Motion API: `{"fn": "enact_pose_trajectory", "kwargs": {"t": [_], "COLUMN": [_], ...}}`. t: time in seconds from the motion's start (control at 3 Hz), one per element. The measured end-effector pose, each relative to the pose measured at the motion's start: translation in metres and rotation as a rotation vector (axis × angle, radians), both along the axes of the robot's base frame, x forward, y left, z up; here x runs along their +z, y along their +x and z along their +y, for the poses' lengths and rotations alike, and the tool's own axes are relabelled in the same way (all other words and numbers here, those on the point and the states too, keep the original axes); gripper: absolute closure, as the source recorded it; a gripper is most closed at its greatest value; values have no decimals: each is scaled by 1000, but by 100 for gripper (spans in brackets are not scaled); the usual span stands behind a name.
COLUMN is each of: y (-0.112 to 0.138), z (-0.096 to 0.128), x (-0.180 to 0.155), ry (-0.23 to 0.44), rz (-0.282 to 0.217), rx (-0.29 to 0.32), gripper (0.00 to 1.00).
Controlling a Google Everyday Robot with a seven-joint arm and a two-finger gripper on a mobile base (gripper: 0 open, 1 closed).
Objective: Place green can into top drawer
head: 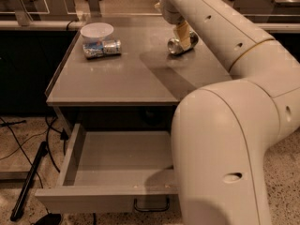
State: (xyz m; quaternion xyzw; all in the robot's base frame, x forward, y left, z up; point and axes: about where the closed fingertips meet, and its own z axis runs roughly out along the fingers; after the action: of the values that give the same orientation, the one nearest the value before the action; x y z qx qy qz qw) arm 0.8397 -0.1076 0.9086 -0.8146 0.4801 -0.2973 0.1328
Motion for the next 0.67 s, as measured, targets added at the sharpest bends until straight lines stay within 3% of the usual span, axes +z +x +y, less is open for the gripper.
{"fn": "enact_pose_trajectory", "kwargs": {"t": [0.67], "y": [0], "z": [0], "x": [-6], "ry": [25], "rz": [28], "rx": [1], "gripper": [0]}}
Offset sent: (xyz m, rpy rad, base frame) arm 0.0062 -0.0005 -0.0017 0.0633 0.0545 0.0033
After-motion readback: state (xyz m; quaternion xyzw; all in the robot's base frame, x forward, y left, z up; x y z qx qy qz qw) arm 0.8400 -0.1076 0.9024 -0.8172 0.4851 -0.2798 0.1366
